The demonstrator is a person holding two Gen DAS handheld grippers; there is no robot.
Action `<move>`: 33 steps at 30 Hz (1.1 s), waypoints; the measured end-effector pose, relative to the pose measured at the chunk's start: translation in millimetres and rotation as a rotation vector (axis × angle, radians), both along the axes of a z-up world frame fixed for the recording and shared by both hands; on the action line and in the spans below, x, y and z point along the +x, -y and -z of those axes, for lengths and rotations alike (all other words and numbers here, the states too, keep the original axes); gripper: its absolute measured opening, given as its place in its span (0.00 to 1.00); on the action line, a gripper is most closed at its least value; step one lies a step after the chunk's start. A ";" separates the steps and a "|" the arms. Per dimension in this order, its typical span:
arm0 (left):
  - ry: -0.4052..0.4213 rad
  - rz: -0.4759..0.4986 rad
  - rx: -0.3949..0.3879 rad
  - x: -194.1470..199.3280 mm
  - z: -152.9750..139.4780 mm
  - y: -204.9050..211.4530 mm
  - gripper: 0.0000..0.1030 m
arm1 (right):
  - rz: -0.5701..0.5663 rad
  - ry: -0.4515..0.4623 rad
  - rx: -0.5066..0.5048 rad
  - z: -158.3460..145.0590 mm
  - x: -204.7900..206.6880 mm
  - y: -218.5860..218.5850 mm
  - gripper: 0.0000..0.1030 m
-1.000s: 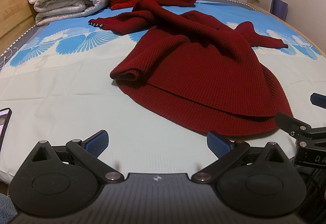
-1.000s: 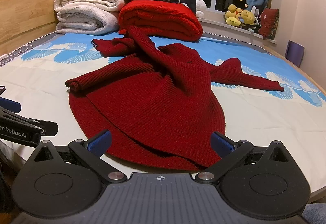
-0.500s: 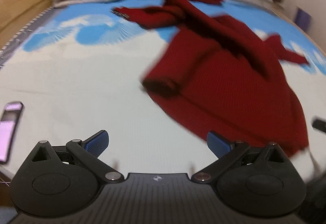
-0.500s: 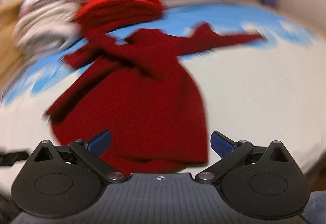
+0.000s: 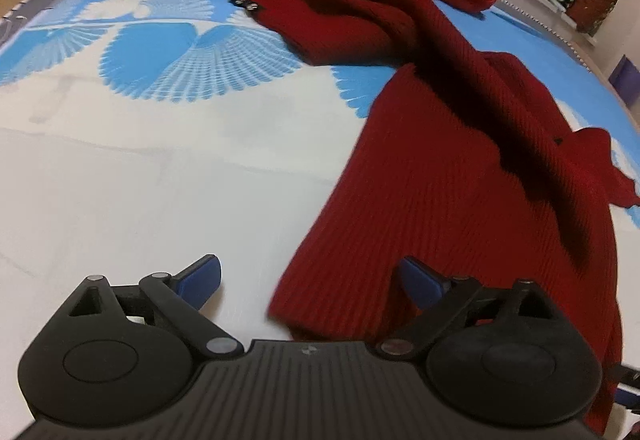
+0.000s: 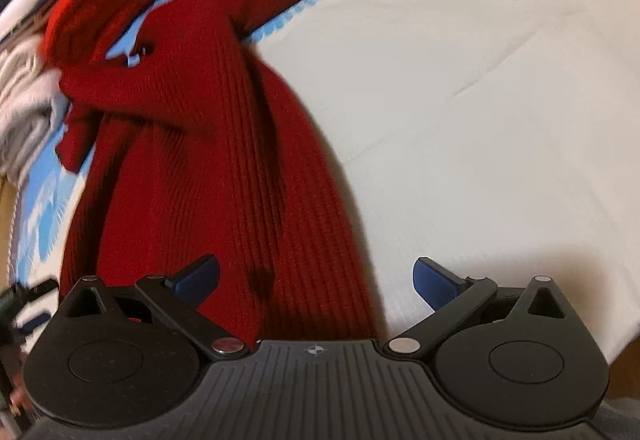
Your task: Fold small clothes
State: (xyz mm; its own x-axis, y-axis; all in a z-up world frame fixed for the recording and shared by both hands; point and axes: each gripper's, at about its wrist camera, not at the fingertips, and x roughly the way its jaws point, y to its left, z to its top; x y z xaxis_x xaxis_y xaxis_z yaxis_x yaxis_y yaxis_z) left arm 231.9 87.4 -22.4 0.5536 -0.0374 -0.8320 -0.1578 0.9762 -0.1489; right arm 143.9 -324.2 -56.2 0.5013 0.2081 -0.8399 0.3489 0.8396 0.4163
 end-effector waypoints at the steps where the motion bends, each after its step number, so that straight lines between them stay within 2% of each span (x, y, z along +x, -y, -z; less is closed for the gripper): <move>1: 0.002 -0.019 -0.002 3.8 0.7 0.2 0.84 | -0.015 -0.003 -0.016 -1.5 0.1 -3.7 1.00; 2: -0.009 -0.048 -0.011 6.4 1.0 0.7 0.63 | -0.021 -0.004 -0.026 -1.7 -0.7 -5.0 0.99; 3: -0.025 -0.065 -0.038 9.3 1.0 0.4 0.37 | -0.021 0.001 -0.031 -2.0 -1.6 -6.7 0.99; 4: -0.043 -0.077 -0.068 14.8 2.8 -0.6 0.23 | -0.018 0.012 -0.036 -2.6 -3.2 -8.2 0.93; 5: -0.063 -0.092 -0.087 17.8 4.0 -1.2 0.00 | -0.017 0.027 -0.049 -3.3 -4.0 -9.2 0.77; 6: -0.075 -0.101 -0.090 20.6 4.6 -1.0 0.00 | -0.025 0.045 -0.067 -4.4 -5.5 -10.8 0.63; 7: -0.078 -0.106 -0.083 20.2 3.4 0.8 0.00 | -0.045 0.043 -0.068 -3.7 -5.2 -11.6 0.30; 8: -0.083 -0.113 -0.063 19.8 1.2 2.8 0.00 | -0.049 0.045 -0.054 -2.4 -4.3 -10.8 0.23; 10: -0.108 -0.145 -0.002 18.5 -2.7 2.2 0.00 | -0.044 0.081 -0.069 -5.2 -9.4 -10.0 0.20; 13: -0.136 -0.215 0.009 9.8 -6.7 -16.1 0.00 | -0.055 0.153 -0.112 -16.3 -19.4 -7.9 0.18; 15: -0.120 -0.219 -0.021 -3.4 -12.8 -29.3 0.00 | -0.040 0.201 -0.092 -22.9 -20.9 0.4 0.18; 17: -0.054 -0.179 -0.100 -23.7 -18.6 -41.2 0.01 | -0.010 0.227 -0.073 -26.6 -23.6 10.6 0.18; 19: -0.008 -0.158 -0.157 -38.9 -20.7 -48.3 0.14 | 0.046 0.239 -0.081 -29.1 -27.6 22.0 0.18; 21: -0.004 -0.155 -0.172 -47.7 -20.8 -50.2 0.48 | 0.115 0.242 -0.084 -29.9 -33.2 34.6 0.18; 23: -0.005 -0.174 -0.141 -51.4 -19.8 -46.2 0.61 | 0.150 0.252 -0.081 -29.1 -36.6 38.0 0.18; 26: -0.018 -0.175 -0.133 -44.5 -12.3 -38.0 0.67 | 0.119 0.247 -0.091 -25.1 -37.7 34.1 0.18; 29: -0.044 -0.141 -0.151 -30.9 -2.7 -28.8 0.67 | 0.093 0.228 -0.124 -20.7 -34.9 27.0 0.18; 33: -0.058 -0.103 -0.102 -11.9 7.9 -9.3 0.66 | 0.107 0.185 -0.139 -16.2 -33.2 24.2 0.19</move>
State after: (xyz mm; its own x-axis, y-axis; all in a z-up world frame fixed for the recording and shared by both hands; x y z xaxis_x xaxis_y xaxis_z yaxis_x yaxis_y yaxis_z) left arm 220.0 96.7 -30.4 0.5096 -0.0687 -0.8577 -0.2675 0.9347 -0.2338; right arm 110.7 -348.4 -40.0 0.6618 0.0341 -0.7489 0.3679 0.8556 0.3641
